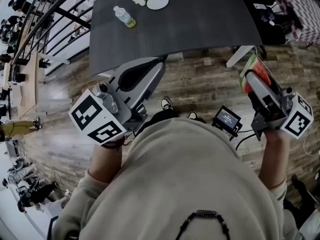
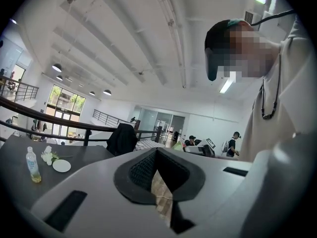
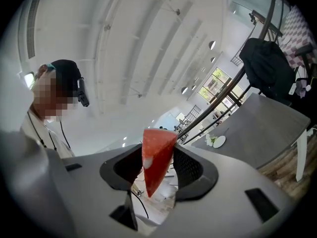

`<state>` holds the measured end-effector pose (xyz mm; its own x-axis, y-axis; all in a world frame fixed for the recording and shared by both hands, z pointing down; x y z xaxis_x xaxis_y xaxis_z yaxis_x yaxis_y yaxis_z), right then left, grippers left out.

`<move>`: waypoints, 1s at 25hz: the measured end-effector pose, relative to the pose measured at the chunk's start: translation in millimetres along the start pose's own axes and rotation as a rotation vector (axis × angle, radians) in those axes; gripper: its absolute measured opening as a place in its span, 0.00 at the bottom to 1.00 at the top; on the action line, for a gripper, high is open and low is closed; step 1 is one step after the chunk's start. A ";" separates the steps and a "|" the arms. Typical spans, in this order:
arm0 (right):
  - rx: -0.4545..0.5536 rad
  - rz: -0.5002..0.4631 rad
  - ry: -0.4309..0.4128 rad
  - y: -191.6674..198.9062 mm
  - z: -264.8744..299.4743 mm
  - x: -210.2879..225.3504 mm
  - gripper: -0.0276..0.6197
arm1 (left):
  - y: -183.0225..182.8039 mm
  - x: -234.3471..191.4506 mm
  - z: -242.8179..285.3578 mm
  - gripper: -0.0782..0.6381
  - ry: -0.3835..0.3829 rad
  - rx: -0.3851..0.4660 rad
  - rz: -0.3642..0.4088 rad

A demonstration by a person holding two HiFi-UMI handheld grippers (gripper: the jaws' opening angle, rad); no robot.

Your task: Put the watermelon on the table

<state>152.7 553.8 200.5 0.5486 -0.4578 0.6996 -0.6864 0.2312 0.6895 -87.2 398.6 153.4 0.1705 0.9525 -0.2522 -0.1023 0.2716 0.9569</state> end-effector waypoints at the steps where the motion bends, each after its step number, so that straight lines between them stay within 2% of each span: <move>1: 0.005 -0.008 0.005 -2.4 -0.3 0.9 0.35 | -1.3 -1.2 2.9 0.11 0.006 -0.001 0.001; 14: 0.108 -0.044 0.136 -17.0 -32.5 3.3 0.35 | -17.7 -11.0 59.6 0.11 0.170 -0.001 0.029; 25: 0.122 -0.064 0.177 -19.3 -18.9 6.6 0.35 | -12.9 -32.5 76.0 0.11 0.241 -0.018 0.018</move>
<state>178.6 562.6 195.3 0.6608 -0.3080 0.6845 -0.6941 0.0964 0.7134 -16.9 353.7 160.2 -0.0701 0.9618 -0.2646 -0.1213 0.2551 0.9593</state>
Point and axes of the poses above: the fingertips, and each gripper's own axes: z forward along the fingers, x to its right, y out of its underside, the point moved 6 cm from there along -z, backward along the fingers, and after that the axes turned 9 degrees about -y, right-handed, at the moved point
